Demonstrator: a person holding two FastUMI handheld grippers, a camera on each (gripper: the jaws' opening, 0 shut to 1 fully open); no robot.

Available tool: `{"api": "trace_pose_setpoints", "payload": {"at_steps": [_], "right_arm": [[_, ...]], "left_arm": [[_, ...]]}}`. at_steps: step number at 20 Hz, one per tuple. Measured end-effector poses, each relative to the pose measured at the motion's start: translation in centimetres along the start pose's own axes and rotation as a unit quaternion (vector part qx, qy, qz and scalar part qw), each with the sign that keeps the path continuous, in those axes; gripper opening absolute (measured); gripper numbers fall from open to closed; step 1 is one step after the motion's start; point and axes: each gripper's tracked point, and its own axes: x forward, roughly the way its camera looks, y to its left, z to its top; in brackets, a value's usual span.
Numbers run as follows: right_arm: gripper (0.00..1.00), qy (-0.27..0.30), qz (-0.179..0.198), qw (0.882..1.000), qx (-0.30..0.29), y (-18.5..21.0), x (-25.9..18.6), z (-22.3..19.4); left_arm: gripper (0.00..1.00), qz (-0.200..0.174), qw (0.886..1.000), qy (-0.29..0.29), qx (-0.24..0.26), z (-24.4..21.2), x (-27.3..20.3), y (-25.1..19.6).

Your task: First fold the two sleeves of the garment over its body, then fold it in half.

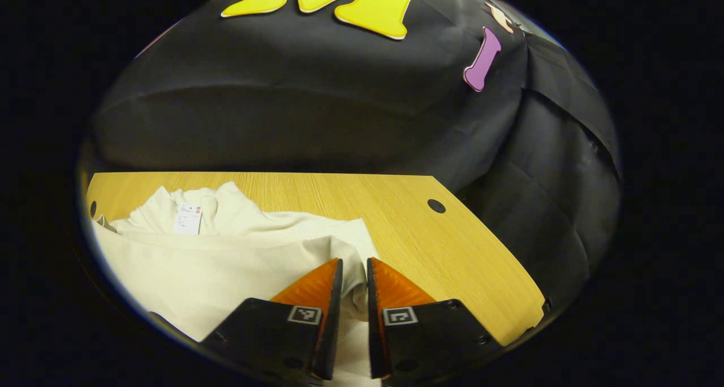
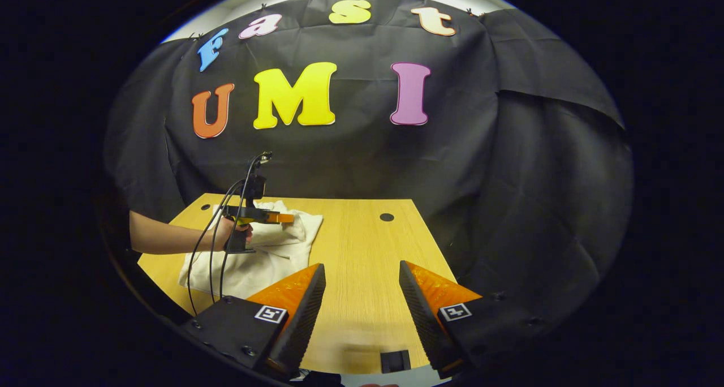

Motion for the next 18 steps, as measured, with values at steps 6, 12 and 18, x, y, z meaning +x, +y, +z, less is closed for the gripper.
{"api": "trace_pose_setpoints", "payload": {"at_steps": [6,12,18], "right_arm": [[0.82,-0.029,0.036,0.999,-0.009,3.8,3.1,2.7],[0.89,-0.057,0.073,0.995,-0.021,9.2,5.0,4.8],[0.9,-0.06,0.109,0.992,-0.026,13.6,6.1,4.9]], "left_arm": [[1.0,0.053,0.997,-0.045,0.039,1.7,-6.0,1.8],[0.99,0.127,0.983,-0.123,0.043,4.6,-18.1,4.0],[0.98,0.185,0.971,-0.149,0.022,3.5,-28.1,5.9]]}}
